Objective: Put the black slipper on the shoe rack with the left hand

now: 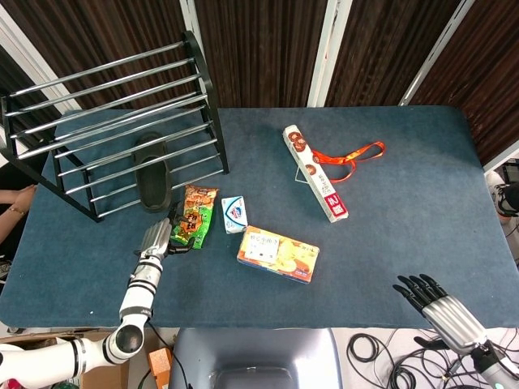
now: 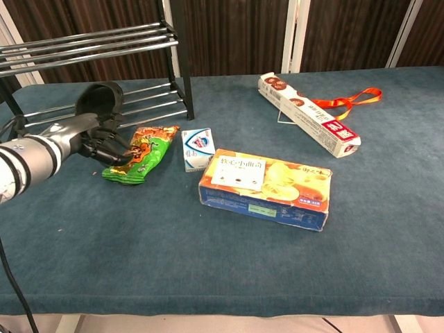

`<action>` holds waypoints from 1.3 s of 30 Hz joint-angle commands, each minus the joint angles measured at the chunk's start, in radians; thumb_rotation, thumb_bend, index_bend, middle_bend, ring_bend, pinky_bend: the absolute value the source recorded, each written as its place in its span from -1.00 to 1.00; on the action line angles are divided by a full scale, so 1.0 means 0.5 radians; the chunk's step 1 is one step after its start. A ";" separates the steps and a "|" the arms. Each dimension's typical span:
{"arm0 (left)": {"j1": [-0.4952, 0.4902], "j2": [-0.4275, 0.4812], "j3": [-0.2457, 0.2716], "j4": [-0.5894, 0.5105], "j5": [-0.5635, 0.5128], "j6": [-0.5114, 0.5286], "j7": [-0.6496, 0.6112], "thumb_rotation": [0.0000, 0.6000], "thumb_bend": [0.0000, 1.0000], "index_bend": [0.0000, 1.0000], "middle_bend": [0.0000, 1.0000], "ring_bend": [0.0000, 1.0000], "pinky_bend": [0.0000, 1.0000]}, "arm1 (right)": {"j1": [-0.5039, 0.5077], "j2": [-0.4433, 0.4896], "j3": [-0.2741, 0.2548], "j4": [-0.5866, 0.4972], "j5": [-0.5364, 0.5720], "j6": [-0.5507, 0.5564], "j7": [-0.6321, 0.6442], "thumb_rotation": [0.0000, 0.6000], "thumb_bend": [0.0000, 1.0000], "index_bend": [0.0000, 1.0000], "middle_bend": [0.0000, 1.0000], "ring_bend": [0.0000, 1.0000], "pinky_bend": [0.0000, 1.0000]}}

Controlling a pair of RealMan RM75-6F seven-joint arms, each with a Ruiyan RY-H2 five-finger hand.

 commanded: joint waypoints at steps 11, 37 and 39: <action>-0.070 -0.041 -0.009 0.318 0.021 -0.153 -0.145 0.95 -0.25 -1.00 -0.54 -0.64 -0.40 | 0.007 0.003 -0.008 0.006 -0.016 0.001 0.012 1.00 -0.81 -1.00 -1.00 -1.00 -1.00; -0.069 0.007 0.019 0.412 0.357 -0.380 -0.556 1.00 -0.25 -1.00 -0.57 -0.66 -0.42 | -0.001 0.007 -0.004 -0.008 0.001 -0.001 -0.007 1.00 -0.81 -1.00 -1.00 -1.00 -1.00; -0.007 0.128 0.089 0.197 0.438 -0.378 -0.554 1.00 -0.24 -1.00 -0.53 -0.61 -0.36 | -0.005 0.010 -0.006 -0.009 -0.002 0.009 -0.006 1.00 -0.81 -1.00 -1.00 -1.00 -1.00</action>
